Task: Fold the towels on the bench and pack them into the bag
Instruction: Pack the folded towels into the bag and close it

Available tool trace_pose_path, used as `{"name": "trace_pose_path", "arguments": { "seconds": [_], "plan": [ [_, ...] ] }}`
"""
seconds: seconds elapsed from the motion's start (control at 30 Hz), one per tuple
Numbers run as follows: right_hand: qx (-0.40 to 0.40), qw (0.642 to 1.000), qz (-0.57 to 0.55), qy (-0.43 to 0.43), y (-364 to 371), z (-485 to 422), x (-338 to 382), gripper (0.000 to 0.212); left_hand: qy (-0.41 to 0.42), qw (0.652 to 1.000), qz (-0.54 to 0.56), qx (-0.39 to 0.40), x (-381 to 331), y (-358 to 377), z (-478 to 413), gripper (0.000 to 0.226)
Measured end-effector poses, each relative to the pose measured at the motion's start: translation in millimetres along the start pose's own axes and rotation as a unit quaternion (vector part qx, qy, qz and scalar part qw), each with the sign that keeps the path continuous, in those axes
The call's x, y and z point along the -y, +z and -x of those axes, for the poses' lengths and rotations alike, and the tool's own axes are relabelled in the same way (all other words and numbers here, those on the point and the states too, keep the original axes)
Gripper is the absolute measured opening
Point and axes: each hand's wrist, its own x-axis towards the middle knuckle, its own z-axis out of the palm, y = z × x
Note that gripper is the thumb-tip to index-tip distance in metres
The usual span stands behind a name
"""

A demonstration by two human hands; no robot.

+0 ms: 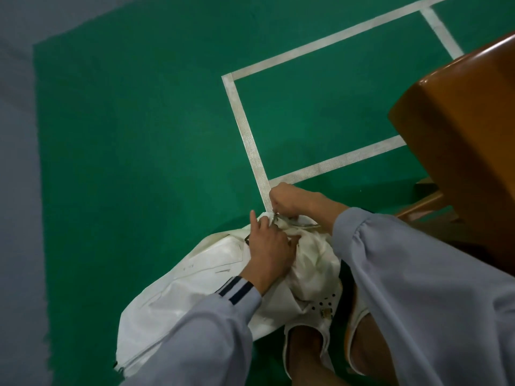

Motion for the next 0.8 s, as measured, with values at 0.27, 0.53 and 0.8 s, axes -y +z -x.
{"name": "trace_pose_path", "arguments": {
  "seconds": [0.27,0.53,0.8],
  "plan": [
    [0.003,1.000,-0.012,0.001,4.8,-4.1,-4.4,0.025,-0.091,0.995,0.007,0.047,-5.6,3.1,-21.3,0.037],
    [0.019,0.999,-0.040,-0.003,-4.4,-11.9,-4.1,0.015,0.022,0.961,0.277,-0.014,57.3,9.6,-16.4,0.045],
    [0.023,0.999,-0.031,-0.003,-3.5,-8.0,-3.5,0.012,-0.026,0.983,0.164,-0.081,51.5,-0.5,-17.4,0.017]
  ]
}}
